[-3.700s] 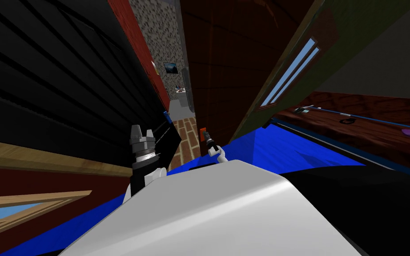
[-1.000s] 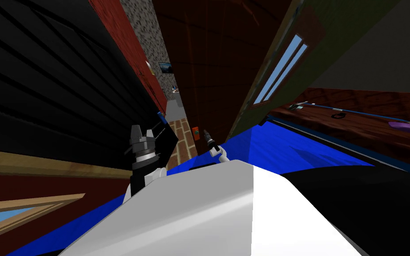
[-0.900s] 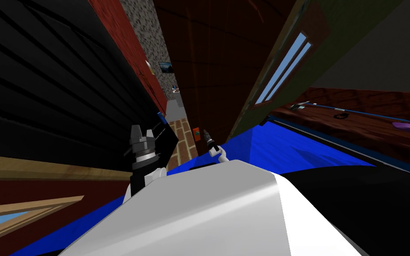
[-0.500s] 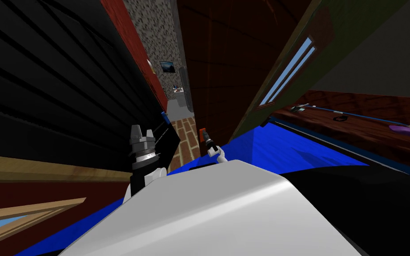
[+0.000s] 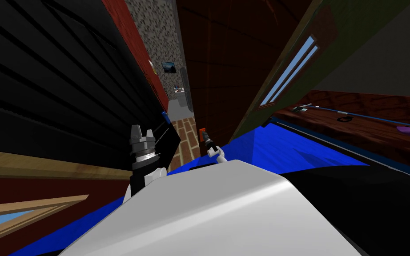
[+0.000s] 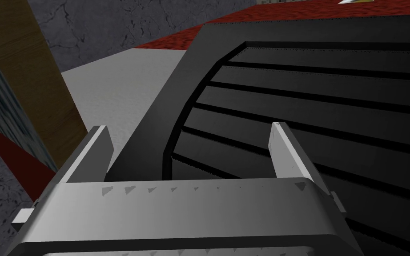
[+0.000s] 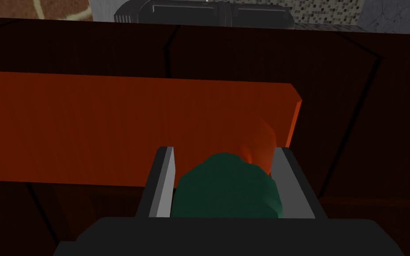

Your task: Push the door open

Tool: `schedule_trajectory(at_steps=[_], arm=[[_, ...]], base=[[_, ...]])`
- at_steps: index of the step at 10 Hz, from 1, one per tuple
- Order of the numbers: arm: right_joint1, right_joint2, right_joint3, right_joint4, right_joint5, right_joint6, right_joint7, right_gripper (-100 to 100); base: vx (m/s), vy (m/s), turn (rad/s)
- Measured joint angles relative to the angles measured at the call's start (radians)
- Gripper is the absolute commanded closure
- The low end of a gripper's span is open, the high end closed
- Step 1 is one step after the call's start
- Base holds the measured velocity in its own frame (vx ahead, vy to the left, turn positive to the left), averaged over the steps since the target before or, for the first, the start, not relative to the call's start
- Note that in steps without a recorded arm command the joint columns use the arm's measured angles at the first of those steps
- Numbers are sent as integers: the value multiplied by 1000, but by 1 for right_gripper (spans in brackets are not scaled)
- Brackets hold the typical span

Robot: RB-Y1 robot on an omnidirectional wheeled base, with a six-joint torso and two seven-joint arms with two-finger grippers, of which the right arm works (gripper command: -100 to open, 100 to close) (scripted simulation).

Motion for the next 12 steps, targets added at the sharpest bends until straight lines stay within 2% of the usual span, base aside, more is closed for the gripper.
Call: schedule_trajectory(at_steps=[3,5,6,8,10,12], arm=[[12,-3,15,-4,2,7,1,100],[8,-16,11,1,1,2,3,100],[6,-27,4,9,-1,-9,5,-100],[7,-51,7,11,-2,-13,6,-100],[14,-69,14,-5,-5,-5,1,-100],[21,-69,21,-16,-8,-2,-1,-100]], base=[[85,-90,-12],[130,-124,-136],[-32,-111,-37],[-174,-46,-2],[-194,9,-18],[-211,7,-18]])
